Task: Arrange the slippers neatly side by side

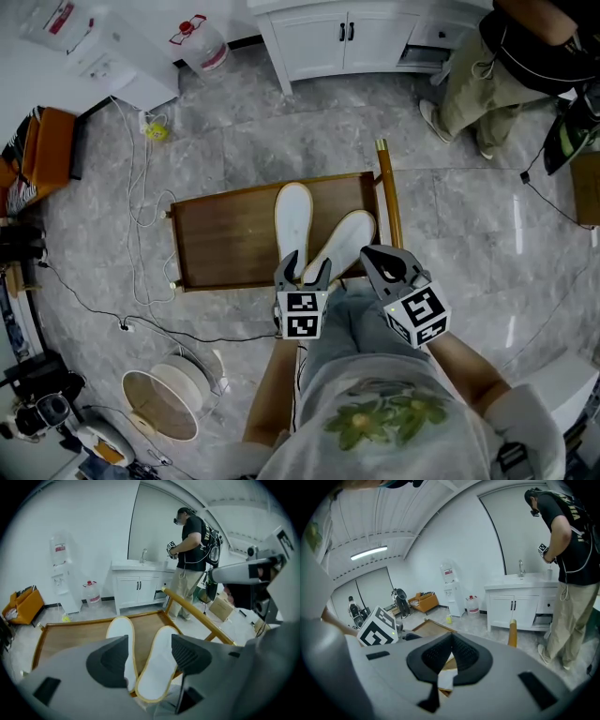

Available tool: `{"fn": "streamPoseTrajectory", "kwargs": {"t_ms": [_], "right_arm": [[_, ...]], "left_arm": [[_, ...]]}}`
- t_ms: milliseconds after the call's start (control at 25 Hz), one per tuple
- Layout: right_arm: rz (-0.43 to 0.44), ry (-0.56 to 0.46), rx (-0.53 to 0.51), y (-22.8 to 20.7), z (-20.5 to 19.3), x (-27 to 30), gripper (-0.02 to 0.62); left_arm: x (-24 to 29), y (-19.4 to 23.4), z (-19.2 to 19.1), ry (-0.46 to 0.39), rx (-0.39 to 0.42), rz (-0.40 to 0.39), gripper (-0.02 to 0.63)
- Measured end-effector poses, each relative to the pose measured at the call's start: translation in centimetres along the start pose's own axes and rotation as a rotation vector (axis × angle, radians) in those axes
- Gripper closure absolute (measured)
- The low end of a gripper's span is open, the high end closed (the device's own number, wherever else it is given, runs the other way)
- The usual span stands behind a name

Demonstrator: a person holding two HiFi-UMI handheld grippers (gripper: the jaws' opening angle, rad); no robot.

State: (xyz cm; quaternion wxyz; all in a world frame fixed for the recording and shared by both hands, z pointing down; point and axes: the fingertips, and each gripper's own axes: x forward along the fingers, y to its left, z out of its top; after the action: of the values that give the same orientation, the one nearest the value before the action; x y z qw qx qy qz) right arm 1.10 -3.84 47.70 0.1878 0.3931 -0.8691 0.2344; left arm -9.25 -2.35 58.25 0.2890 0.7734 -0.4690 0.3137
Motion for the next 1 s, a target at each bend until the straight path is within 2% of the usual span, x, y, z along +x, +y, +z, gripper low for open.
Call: {"fn": "streamPoseTrajectory", "kwargs": {"t_ms": [120, 240, 360, 600, 1000], "right_arm": [[-0.009, 0.004, 0.006, 0.0, -0.5, -0.6, 0.589], [-0.016, 0.006, 0.009, 0.1, -1.0, -1.1, 0.589], [-0.025, 0.006, 0.018, 0.0, -1.3, -1.4, 0.588], [-0.032, 0.006, 0.034, -0.8, -2.1, -1.2, 0.589], [-0.048, 0.016, 0.054, -2.1, -3.1, -0.6, 0.588]], "left_arm": [[-0.4, -0.8, -1.2, 0.01, -0.019, -0.025, 0.324], [-0.1, -1.4, -1.5, 0.018, 0.002, -0.04, 0.324], [0.5, -2.0, -1.4, 0.026, 0.052, -0.047, 0.324], [3.5, -3.3, -3.1, 0.105, 0.204, -0.076, 0.324], [8.4, -4.9, -4.1, 0.189, 0.341, -0.116, 0.325]]}}
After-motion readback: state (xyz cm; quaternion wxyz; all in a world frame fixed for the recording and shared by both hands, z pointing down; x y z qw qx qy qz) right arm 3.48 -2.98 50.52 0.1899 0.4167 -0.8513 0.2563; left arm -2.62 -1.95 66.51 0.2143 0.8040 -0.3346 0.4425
